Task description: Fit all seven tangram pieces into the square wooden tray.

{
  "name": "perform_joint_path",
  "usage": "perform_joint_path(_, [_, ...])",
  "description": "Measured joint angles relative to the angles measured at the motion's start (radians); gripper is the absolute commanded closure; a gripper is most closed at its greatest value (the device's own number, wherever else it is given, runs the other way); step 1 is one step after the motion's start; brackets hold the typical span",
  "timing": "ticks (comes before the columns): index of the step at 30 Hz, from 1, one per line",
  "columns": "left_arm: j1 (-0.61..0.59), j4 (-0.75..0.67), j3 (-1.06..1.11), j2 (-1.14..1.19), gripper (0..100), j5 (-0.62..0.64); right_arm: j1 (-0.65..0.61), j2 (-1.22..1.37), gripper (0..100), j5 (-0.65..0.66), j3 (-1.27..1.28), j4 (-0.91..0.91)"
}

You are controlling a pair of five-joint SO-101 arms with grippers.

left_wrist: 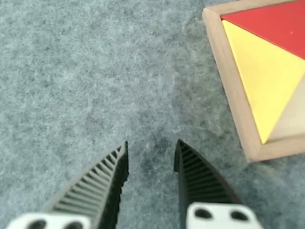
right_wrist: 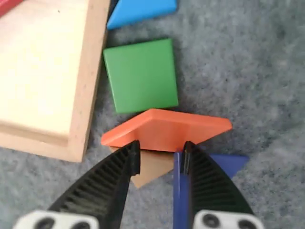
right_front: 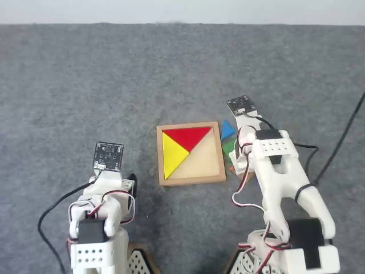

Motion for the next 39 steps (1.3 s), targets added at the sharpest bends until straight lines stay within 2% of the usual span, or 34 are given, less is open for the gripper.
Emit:
perform_joint_path(6, [0.002, 0.000, 0.000, 0.000, 85, 0.000, 0.006, 0.000, 85.0, -0.008, 0.000, -0.037])
perform_joint_path(15, [0.000, 0.000, 0.000, 0.000, 85, 0.000, 0.110, 0.080, 85.0, -0.008, -0.054, -0.052])
perform_joint_path(28, [0.000, 0.000, 0.000, 0.000, 85, 0.000, -0.005, 0.043, 85.0, -0.055, -0.034, -0.002])
perform_joint_path(39, [0.000, 0.000, 0.000, 0.000, 85, 0.000, 0.144, 0.305, 85.0, -0.057, -0.293, -0.009])
